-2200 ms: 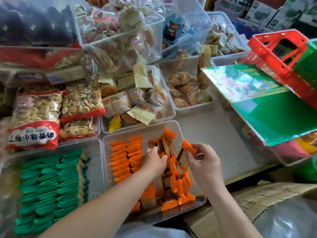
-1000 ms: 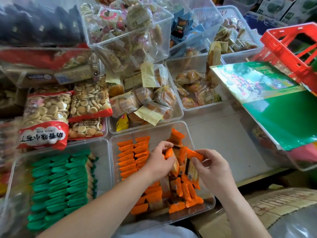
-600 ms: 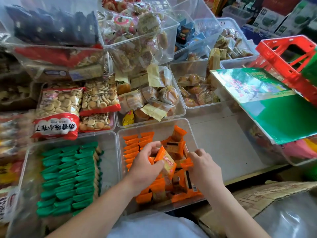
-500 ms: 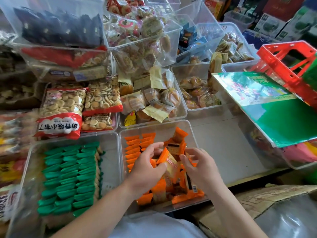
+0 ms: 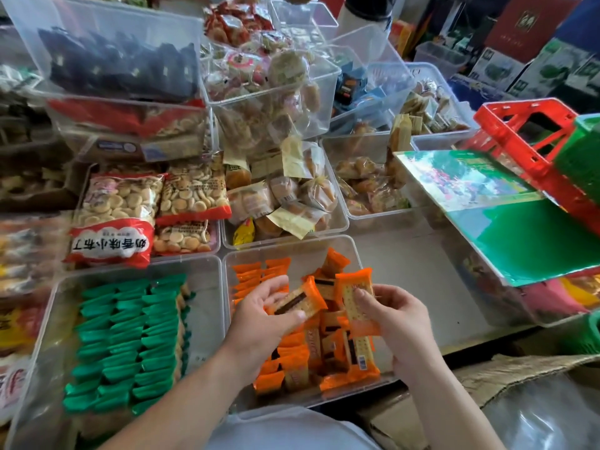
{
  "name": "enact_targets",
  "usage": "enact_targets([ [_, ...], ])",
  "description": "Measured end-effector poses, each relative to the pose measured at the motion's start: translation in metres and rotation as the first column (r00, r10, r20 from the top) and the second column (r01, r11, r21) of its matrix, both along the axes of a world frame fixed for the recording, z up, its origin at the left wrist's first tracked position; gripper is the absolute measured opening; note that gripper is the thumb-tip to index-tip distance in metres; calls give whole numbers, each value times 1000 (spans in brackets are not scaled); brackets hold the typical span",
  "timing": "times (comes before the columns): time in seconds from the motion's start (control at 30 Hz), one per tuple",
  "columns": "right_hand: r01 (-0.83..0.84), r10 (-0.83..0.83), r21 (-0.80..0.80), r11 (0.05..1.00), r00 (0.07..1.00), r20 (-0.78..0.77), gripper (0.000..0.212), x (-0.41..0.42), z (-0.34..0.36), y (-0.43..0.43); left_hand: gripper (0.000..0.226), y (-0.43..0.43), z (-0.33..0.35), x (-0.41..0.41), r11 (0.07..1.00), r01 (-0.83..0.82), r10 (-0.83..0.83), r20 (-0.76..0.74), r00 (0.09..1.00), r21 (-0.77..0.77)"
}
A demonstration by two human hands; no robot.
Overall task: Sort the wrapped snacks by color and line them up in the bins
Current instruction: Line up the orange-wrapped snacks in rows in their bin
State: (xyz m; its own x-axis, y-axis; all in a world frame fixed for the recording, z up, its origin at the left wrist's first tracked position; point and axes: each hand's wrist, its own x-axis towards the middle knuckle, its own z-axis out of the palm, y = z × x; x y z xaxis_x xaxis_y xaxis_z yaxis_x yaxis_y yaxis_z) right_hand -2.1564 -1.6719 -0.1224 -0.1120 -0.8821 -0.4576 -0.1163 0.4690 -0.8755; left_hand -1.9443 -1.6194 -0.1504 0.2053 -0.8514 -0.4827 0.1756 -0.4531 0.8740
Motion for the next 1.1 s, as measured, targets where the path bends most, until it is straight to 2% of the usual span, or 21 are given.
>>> enact_targets([
  [0.1, -34, 35, 45, 998, 999, -10, 28, 7, -1, 2, 56, 1, 2, -3, 997, -56, 57, 17, 998, -48],
  [0.17, -62, 60, 79, 995, 997, 38, 29, 13, -2, 4, 50, 1, 6, -8, 991, -95, 100, 54, 994, -94],
  [0.3, -125, 102, 103, 987, 973, 207, 23, 20, 4, 8, 53, 3, 12, -19, 991, -40, 58, 143, 988, -125],
  [0.43, -164, 131, 108, 981, 957, 260, 20, 17, 8, 8, 49, 3, 11, -19, 993, 29, -1, 223, 975, -119],
  [0.57, -163, 124, 129, 978, 956, 267, 21, 12, 8, 8, 34, 2, 10, -16, 995, 26, -11, 157, 988, -97],
  [0.63, -139, 102, 127, 982, 960, 259, 20, 12, 9, 9, 37, 4, 12, -15, 995, 5, 9, 136, 991, -103],
  [0.73, -125, 92, 113, 986, 961, 260, 19, 11, 10, 8, 36, 5, 15, -14, 982, -43, 77, 184, 980, -182],
  [0.8, -144, 112, 101, 984, 955, 274, 21, 13, 10, 9, 34, 6, 15, -16, 972, 7, 64, 288, 955, -237],
  [0.9, -176, 142, 81, 981, 938, 317, 21, 19, 11, 12, 38, 9, 13, -25, 942, 194, -56, 445, 894, -273],
  [1.03, -141, 109, 73, 987, 935, 337, 20, 24, 12, 13, 31, 11, 8, -27, 929, 265, -130, 441, 888, -259],
  [1.1, -108, 73, 79, 991, 932, 354, 23, 23, 13, 12, 37, 12, 7, -25, 929, 263, -134, 424, 895, -260],
])
